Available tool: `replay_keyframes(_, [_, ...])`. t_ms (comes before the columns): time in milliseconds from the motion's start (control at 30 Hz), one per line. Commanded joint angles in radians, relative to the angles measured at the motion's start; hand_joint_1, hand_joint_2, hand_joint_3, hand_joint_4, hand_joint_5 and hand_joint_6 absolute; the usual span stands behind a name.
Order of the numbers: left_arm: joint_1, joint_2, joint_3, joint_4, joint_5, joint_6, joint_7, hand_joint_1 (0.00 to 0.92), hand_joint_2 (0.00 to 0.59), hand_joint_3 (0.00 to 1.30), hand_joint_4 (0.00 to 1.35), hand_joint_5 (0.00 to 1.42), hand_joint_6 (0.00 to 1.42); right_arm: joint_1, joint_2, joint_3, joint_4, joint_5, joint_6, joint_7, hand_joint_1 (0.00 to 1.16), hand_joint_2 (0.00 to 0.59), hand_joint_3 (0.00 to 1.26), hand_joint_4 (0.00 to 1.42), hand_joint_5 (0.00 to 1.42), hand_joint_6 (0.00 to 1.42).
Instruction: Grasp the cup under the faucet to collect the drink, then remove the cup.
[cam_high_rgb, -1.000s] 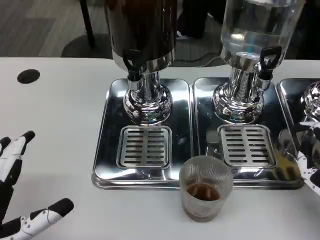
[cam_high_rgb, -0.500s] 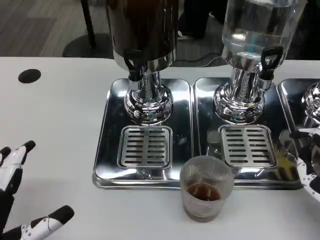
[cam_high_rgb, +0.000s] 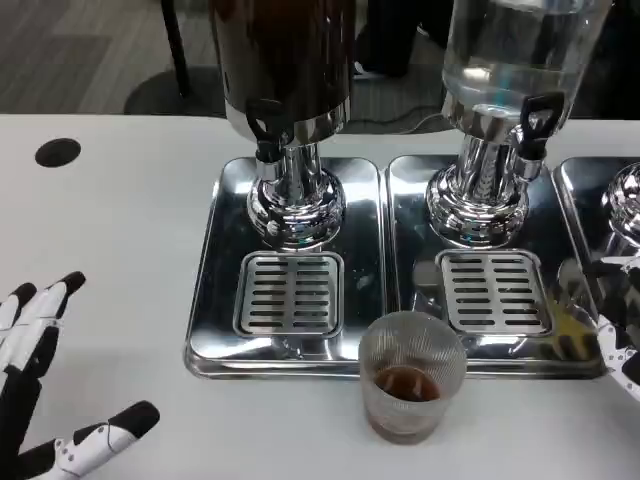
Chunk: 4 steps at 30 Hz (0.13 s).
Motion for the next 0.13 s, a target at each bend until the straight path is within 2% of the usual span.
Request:
replay_keyframes(33, [-0.002, 0.002, -0.01, 0.017, 0.017, -0.005, 0.021, 0.0, 0.065, 0.05, 0.0, 0.0, 0.0, 0.019, -0.012, -0.009, -0.023, 0.011, 0.002, -0.009, 0.72, 0.586, 0.43, 0.33, 0.24, 0.14])
replay_keyframes(133, [-0.007, 0.002, -0.016, 0.022, 0.018, -0.005, 0.024, 0.0, 0.067, 0.05, 0.0, 0.0, 0.0, 0.025, -0.012, -0.011, -0.024, 0.012, 0.002, -0.011, 0.72, 0.586, 0.43, 0.33, 0.24, 0.14])
